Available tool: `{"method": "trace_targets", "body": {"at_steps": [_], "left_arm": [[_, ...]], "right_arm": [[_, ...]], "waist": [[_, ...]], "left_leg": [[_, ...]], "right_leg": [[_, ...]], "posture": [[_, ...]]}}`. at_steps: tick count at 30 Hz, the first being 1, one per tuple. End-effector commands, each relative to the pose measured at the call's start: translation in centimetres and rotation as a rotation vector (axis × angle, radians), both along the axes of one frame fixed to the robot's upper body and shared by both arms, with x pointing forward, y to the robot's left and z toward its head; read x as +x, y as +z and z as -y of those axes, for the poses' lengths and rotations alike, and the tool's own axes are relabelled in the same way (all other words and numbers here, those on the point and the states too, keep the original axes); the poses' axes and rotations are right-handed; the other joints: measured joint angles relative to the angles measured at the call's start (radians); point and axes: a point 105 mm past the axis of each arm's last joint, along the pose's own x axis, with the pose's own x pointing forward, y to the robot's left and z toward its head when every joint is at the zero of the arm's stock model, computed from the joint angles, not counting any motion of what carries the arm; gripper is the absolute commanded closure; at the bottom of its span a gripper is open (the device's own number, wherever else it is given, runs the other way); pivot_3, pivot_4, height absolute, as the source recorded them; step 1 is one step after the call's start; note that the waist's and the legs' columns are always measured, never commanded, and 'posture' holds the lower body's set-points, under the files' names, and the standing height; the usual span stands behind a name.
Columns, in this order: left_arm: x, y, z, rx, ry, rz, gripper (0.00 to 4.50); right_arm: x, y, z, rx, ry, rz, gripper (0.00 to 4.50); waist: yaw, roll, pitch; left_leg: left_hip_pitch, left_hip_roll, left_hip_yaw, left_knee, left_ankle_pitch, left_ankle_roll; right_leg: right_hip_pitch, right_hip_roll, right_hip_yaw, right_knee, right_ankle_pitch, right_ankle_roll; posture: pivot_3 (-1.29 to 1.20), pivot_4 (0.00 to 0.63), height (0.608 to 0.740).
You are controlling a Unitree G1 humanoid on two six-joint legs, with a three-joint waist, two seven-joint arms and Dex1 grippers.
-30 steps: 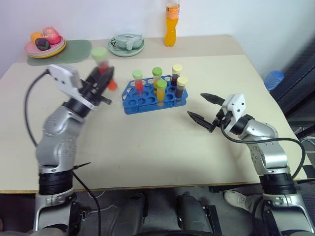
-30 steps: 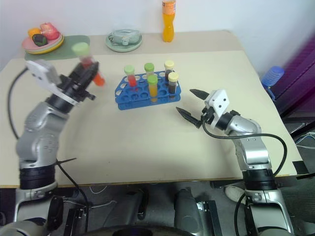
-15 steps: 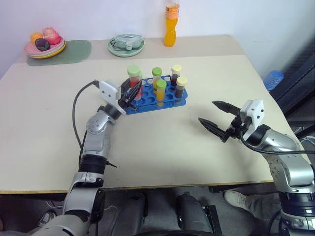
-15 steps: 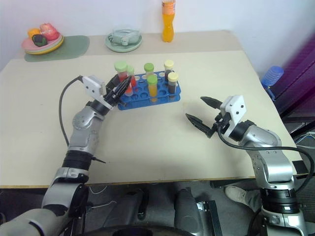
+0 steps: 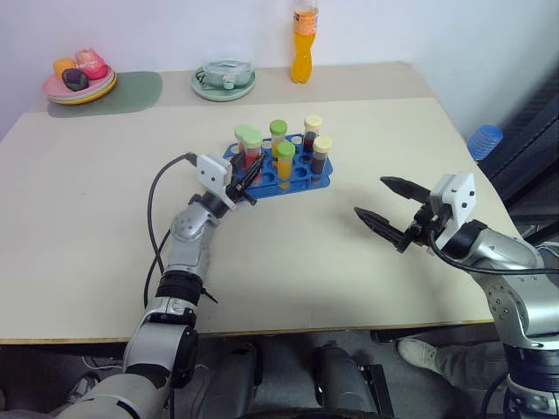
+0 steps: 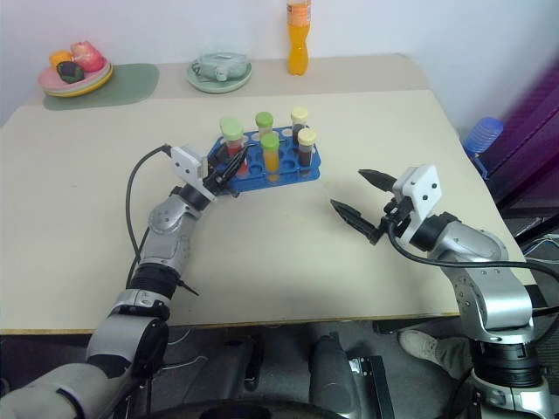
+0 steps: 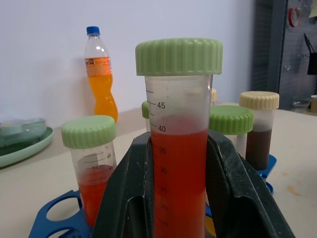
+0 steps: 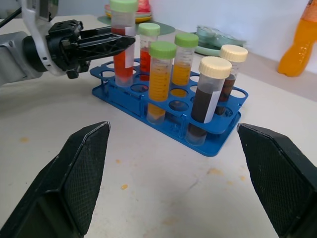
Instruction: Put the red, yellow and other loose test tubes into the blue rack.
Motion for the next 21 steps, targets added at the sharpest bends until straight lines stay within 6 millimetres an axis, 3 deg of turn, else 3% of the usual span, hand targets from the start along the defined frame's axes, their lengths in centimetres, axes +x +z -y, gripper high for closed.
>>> {"method": "trace_targets", "body": {"at_steps": [1, 21], "left_arm": [[0.04, 0.02, -1.03, 0.007, 0.036, 0.006, 3.73], [0.93, -0.52, -1.4, -0.001, 0.096, -0.03, 3.73]], "right_arm": [[-0.28, 1.15, 0.26, -0.003, -0.001, 0.05, 0.26], [0.36, 0.94, 0.34, -0.004, -0.003, 0.07, 0.26]], "waist": [[0.0, 0.0, 0.0], [-0.001, 0.0, 0.0]], "left_leg": [[0.0, 0.0, 0.0, 0.0, 0.0, 0.0], [0.001, 0.0, 0.0, 0.001, 0.0, 0.0]], "right_leg": [[0.0, 0.0, 0.0, 0.0, 0.0, 0.0], [0.001, 0.0, 0.0, 0.001, 0.0, 0.0]], "posture": [[0.0, 0.15, 0.74], [0.0, 0.15, 0.74]]}}
